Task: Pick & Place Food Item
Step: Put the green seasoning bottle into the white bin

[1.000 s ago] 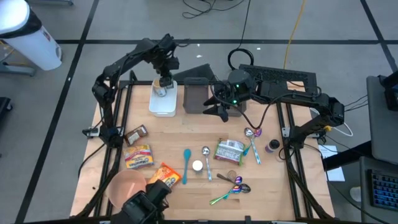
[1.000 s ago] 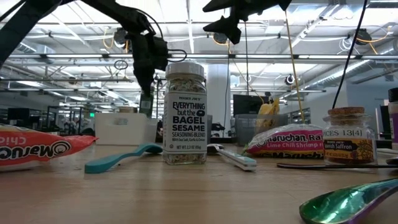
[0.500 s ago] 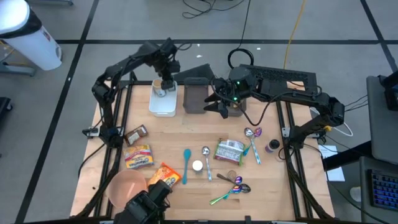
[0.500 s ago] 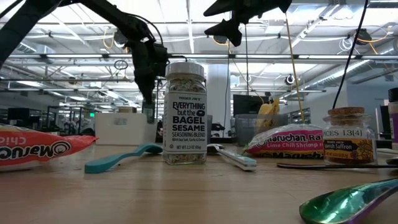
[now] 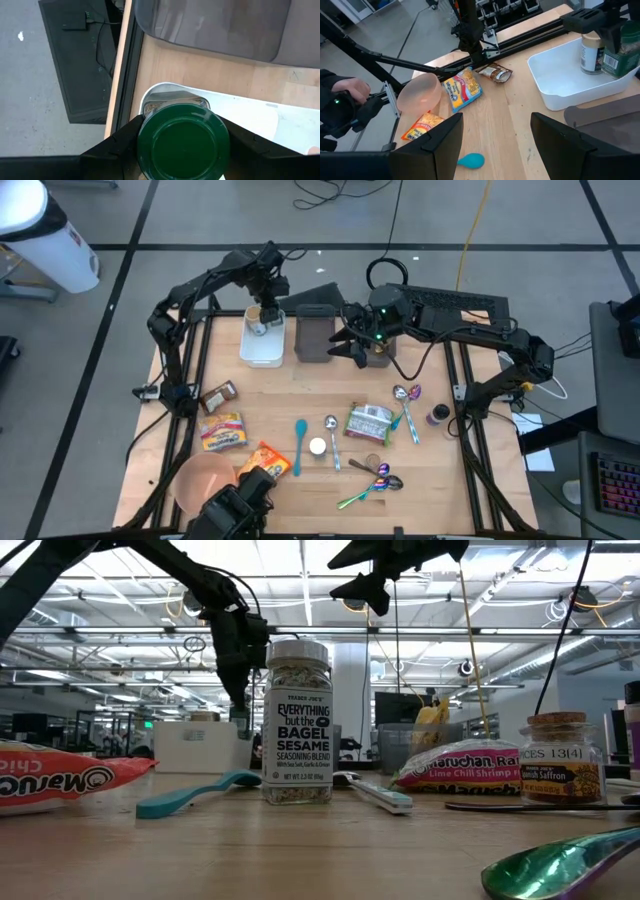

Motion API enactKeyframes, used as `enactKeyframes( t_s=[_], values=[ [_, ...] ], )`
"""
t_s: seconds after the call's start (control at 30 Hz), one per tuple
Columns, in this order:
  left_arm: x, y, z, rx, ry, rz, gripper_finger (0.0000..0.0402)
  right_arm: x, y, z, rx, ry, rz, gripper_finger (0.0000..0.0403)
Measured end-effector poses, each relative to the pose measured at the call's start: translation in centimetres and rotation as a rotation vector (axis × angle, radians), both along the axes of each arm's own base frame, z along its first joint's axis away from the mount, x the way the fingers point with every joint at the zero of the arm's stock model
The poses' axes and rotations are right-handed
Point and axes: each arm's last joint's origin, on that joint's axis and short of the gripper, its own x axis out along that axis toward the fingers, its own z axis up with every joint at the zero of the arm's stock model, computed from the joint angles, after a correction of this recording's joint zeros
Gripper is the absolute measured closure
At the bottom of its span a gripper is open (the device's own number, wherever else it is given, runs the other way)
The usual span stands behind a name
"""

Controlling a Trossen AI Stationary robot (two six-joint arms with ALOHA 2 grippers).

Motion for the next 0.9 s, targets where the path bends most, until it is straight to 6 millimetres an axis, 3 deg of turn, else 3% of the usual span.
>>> enactKeyframes(
  t_s=[0.9],
  values=[
    [-0.44, 0.45, 0.04, -0.030, -0.035, 0.056, 0.0195, 0.01, -0.03, 0.07, -0.003, -0.007, -0.001, 0.0177]
  ],
)
